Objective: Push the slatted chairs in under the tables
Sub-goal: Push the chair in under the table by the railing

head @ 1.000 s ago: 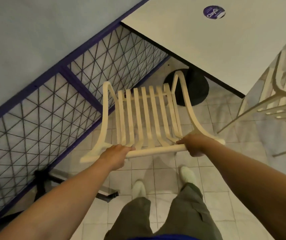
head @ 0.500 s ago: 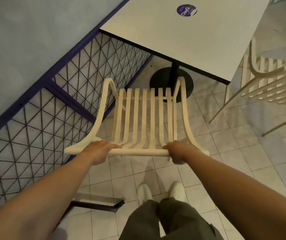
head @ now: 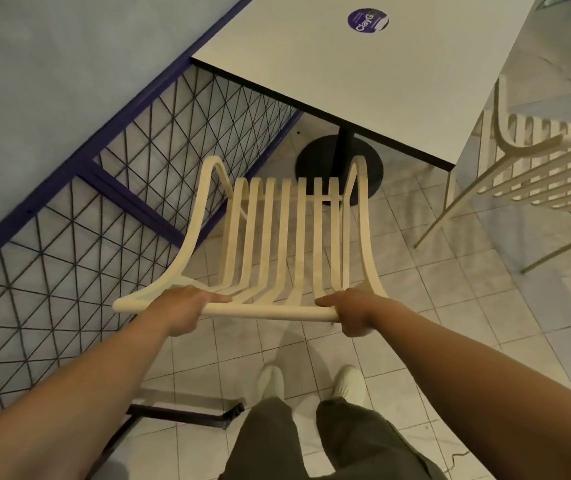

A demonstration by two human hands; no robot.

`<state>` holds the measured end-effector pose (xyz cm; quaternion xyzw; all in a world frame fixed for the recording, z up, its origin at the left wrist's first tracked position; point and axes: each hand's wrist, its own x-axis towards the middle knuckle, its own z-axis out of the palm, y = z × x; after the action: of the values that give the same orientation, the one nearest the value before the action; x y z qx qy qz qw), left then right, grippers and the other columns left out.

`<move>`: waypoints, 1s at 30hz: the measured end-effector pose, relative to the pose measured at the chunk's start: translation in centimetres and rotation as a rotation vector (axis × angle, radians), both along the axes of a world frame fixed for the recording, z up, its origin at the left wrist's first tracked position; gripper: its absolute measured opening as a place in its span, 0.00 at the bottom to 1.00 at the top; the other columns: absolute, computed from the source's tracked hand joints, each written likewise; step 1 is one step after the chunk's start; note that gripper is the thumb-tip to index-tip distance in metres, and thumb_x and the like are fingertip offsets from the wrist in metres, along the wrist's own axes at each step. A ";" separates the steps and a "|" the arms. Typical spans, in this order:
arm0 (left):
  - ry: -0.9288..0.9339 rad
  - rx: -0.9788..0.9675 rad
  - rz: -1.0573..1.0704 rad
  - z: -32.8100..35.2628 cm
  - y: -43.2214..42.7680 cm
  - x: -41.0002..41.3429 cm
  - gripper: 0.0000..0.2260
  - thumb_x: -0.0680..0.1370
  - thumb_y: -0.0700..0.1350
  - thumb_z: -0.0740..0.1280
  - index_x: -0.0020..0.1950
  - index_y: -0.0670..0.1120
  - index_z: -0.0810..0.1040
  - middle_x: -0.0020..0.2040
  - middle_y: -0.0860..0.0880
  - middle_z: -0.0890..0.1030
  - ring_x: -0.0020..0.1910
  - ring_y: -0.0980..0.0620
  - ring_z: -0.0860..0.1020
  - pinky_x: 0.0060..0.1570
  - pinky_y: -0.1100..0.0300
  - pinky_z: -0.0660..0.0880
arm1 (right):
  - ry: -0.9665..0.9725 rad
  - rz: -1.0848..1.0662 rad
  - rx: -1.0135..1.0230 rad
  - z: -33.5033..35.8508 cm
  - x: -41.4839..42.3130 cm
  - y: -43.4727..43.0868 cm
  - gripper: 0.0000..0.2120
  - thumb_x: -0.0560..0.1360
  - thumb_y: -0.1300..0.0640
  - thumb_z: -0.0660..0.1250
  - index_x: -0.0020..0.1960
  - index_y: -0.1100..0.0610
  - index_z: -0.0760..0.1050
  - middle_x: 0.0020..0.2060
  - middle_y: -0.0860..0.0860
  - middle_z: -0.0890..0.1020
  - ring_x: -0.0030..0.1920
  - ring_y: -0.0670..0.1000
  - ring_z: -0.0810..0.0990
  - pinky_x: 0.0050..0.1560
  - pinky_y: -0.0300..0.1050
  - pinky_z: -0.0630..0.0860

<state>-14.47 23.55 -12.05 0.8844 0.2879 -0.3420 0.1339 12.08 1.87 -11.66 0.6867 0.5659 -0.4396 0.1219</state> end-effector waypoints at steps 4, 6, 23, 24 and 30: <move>0.022 -0.037 -0.052 0.2 0.6 -0.1 0.37 0.78 0.35 0.63 0.75 0.72 0.59 0.60 0.51 0.77 0.46 0.51 0.76 0.44 0.56 0.74 | -0.025 -0.029 -0.009 0.4 -0.8 0.2 0.27 0.73 0.67 0.66 0.68 0.48 0.70 0.56 0.52 0.79 0.51 0.53 0.76 0.53 0.47 0.74; 0.018 -0.046 -0.075 0.4 1.8 -0.4 0.38 0.78 0.34 0.62 0.75 0.72 0.59 0.60 0.51 0.76 0.48 0.51 0.75 0.45 0.56 0.73 | -0.027 -0.076 -0.005 0.4 -1.8 0.4 0.28 0.73 0.67 0.67 0.69 0.47 0.70 0.57 0.52 0.79 0.52 0.53 0.77 0.55 0.48 0.75; 0.073 -0.019 -0.302 1.5 13.1 -2.7 0.40 0.78 0.34 0.60 0.70 0.79 0.56 0.63 0.50 0.75 0.57 0.48 0.76 0.49 0.55 0.74 | 0.021 -0.363 0.062 -0.2 -11.8 5.5 0.27 0.74 0.64 0.67 0.71 0.48 0.68 0.56 0.54 0.77 0.50 0.53 0.75 0.54 0.49 0.74; 0.081 -0.014 -0.307 1.6 13.5 -2.8 0.39 0.79 0.34 0.60 0.71 0.78 0.56 0.64 0.49 0.74 0.57 0.48 0.76 0.48 0.56 0.73 | 0.035 -0.378 0.065 -0.3 -12.2 5.8 0.27 0.74 0.64 0.67 0.70 0.49 0.68 0.57 0.54 0.77 0.50 0.53 0.75 0.54 0.48 0.74; 0.088 0.005 -0.347 1.8 15.1 -3.3 0.38 0.80 0.35 0.60 0.72 0.77 0.55 0.66 0.49 0.74 0.59 0.47 0.75 0.52 0.54 0.73 | 0.073 -0.445 0.061 -0.3 -13.9 7.1 0.32 0.74 0.65 0.68 0.74 0.49 0.65 0.59 0.54 0.77 0.52 0.53 0.75 0.55 0.48 0.73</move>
<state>-17.74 38.66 -10.28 0.9053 0.1374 -0.3977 0.0581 -1.79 9.02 -11.97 0.7817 0.4177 -0.4627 -0.0195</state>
